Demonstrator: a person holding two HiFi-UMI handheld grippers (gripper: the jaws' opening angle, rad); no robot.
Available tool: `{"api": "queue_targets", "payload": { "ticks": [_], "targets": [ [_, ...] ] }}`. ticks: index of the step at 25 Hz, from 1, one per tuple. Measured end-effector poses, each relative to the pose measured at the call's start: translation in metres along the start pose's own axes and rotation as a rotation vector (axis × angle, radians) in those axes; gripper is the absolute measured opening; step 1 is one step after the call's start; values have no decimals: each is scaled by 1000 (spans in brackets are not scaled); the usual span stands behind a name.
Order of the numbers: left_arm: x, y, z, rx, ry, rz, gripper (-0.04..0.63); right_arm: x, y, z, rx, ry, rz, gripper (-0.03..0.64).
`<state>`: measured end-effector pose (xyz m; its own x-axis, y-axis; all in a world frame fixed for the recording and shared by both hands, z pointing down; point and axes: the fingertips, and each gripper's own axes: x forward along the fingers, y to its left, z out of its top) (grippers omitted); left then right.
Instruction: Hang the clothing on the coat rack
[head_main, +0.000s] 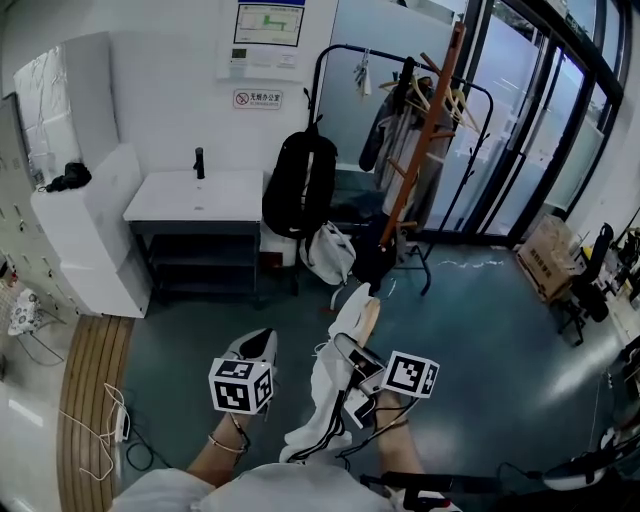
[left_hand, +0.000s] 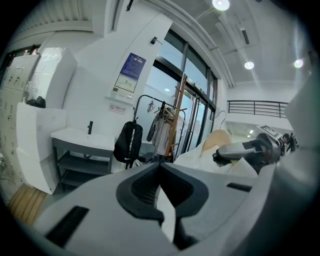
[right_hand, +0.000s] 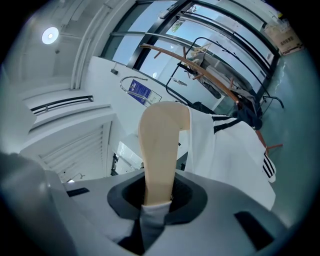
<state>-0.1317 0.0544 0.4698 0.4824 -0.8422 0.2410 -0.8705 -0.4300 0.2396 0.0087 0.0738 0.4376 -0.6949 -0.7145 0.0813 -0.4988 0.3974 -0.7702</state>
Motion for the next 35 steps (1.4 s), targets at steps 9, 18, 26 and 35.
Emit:
{"api": "queue_targets", "payload": {
  "ticks": [9, 18, 26, 35],
  "targets": [
    [59, -6, 9, -1, 8, 0, 9, 15, -40, 40, 11, 7, 5, 74],
    [93, -3, 12, -12, 16, 38, 9, 31, -69, 68, 23, 36, 26, 74],
    [101, 4, 8, -11, 40, 75, 8, 46, -79, 82, 20, 66, 53, 74],
    [127, 26, 7, -36, 51, 85, 8, 62, -93, 92, 30, 74, 64, 74]
  ]
}}
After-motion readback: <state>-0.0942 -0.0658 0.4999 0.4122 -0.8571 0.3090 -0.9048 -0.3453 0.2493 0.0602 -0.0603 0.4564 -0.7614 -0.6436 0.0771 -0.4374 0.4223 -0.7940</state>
